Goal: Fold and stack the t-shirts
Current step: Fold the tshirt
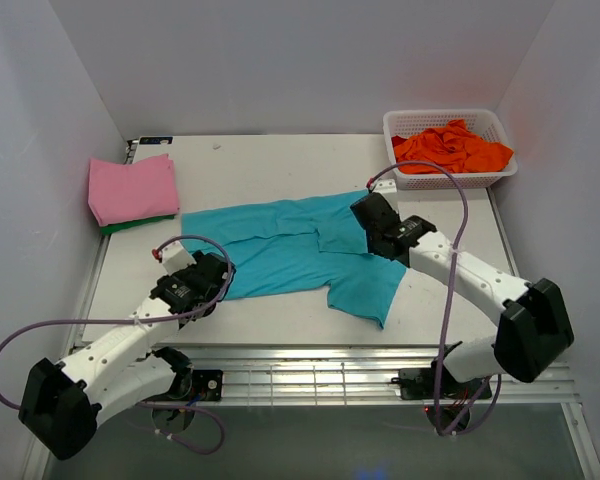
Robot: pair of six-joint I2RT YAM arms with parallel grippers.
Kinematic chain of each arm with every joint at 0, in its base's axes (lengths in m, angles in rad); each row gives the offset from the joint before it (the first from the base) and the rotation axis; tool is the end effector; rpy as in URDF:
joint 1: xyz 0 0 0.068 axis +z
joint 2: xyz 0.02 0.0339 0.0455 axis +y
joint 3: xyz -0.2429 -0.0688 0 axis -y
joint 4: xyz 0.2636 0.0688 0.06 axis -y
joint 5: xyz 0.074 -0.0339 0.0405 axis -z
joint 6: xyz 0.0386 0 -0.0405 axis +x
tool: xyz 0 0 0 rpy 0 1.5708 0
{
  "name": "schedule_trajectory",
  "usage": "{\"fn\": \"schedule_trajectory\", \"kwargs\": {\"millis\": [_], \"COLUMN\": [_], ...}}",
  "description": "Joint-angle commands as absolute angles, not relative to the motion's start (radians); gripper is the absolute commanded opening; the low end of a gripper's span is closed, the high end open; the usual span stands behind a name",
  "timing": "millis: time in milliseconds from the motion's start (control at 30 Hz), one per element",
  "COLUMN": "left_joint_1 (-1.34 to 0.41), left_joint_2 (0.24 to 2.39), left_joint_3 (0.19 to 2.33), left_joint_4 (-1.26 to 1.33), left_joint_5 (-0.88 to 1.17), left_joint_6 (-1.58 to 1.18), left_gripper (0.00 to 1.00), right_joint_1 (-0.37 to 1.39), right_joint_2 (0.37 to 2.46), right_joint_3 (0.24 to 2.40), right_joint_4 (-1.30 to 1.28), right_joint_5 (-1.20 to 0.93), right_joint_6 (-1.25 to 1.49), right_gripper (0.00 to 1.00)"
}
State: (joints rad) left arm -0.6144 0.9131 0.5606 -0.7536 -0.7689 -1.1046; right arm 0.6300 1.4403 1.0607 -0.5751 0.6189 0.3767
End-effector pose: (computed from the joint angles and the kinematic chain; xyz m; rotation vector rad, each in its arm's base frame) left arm 0.1668 -0.0848 0.1801 -0.7601 2.1451 0.1923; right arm 0.2688 0.1683 0.2263 -0.0585 2.3149 -0.2916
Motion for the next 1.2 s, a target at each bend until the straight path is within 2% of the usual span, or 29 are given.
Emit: {"fn": "schedule_trajectory", "kwargs": {"millis": [0, 33, 67, 100, 333, 567, 800, 1167], "left_joint_1": [-0.611, -0.611, -0.611, -0.609, -0.577, -0.424, -0.417, -0.407], "left_joint_2": [0.963, 0.995, 1.012, 1.029, 1.143, 0.988, 1.103, 1.068], "left_joint_3": [0.62, 0.63, 0.638, 0.646, 0.69, 0.626, 0.644, 0.621], "left_joint_4": [-0.888, -0.893, -0.911, -0.922, -0.95, -0.746, -0.77, -0.721], "left_joint_5": [-0.831, -0.83, -0.827, -0.822, -0.732, -0.569, -0.575, -0.552], "left_joint_6": [-1.222, -1.226, -1.229, -1.244, -1.217, -1.031, -1.052, -1.023], "left_gripper": [0.78, 0.79, 0.96, 0.98, 0.98, 0.98, 0.98, 0.98], "right_joint_1": [0.727, 0.748, 0.767, 0.799, 0.871, 0.873, 0.873, 0.971], "right_joint_2": [1.356, 1.333, 1.325, 1.319, 1.318, 1.212, 1.14, 1.014], "right_joint_3": [1.043, 1.031, 1.019, 0.994, 0.807, 0.631, 0.555, 0.555], "right_joint_4": [-0.646, -0.652, -0.656, -0.66, -0.574, -0.495, -0.52, -0.597], "right_joint_5": [0.578, 0.572, 0.566, 0.54, 0.465, 0.417, 0.391, 0.44], "right_joint_6": [0.435, 0.469, 0.489, 0.506, 0.624, 0.693, 0.736, 0.85], "right_gripper": [0.33, 0.33, 0.33, 0.33, 0.32, 0.32, 0.32, 0.31]}}
